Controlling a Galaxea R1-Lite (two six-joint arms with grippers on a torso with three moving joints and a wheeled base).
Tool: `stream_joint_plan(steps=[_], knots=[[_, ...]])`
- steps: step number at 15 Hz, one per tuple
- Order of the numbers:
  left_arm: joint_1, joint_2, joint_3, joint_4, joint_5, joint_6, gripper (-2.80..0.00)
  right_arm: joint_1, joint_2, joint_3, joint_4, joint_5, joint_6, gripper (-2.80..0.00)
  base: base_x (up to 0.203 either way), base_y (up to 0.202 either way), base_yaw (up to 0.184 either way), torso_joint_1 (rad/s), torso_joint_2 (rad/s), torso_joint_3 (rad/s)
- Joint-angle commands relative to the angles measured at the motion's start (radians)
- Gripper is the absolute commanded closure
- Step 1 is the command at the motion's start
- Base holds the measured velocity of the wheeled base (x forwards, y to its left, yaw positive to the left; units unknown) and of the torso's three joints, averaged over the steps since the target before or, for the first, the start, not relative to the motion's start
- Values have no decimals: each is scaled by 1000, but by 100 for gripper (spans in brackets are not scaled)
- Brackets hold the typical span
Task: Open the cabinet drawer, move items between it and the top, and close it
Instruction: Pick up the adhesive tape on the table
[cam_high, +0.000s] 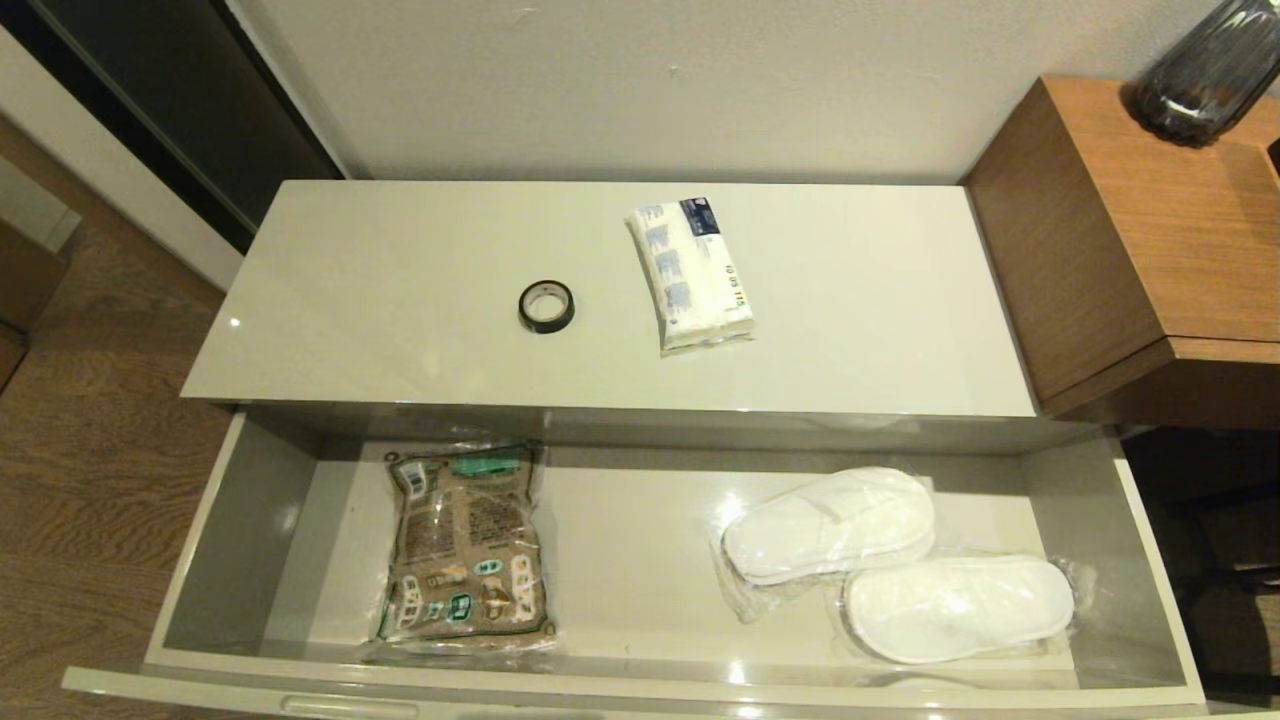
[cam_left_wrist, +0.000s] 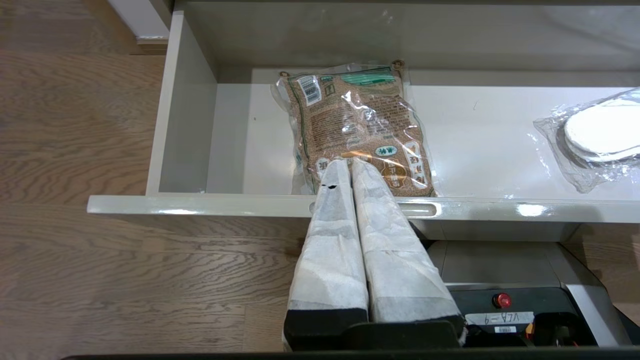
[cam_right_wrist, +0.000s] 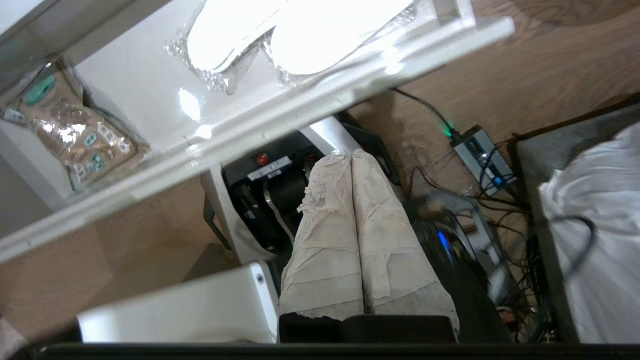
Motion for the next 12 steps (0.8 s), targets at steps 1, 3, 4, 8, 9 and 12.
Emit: stream_joint_plan(steps=[1,3,4,8,9,12], knots=[[0,1,0,-1,1,-1,0,-98,-73,-57,93,27,-82,0,0,0,0,0,0,0],[0,1,0,-1,0,-1,0,-130,-170,-42,124,73,-213,0,0,0,0,0,0,0],[0,1,0,-1,0,-1,0,-136,-230,-6,122,89,-279,0,0,0,0,0,0,0],[0,1,0,-1,1,-1,0,-138,-458,306,-78,109,-427,0,0,0,0,0,0,0],[0,1,0,-1,0,-1,0,-130,-515,399,-175,108,-464,0,0,0,0,0,0,0],[0,1,0,-1,1,-1,0,-117,-660,665,-584,108,-593,0,0,0,0,0,0,0]])
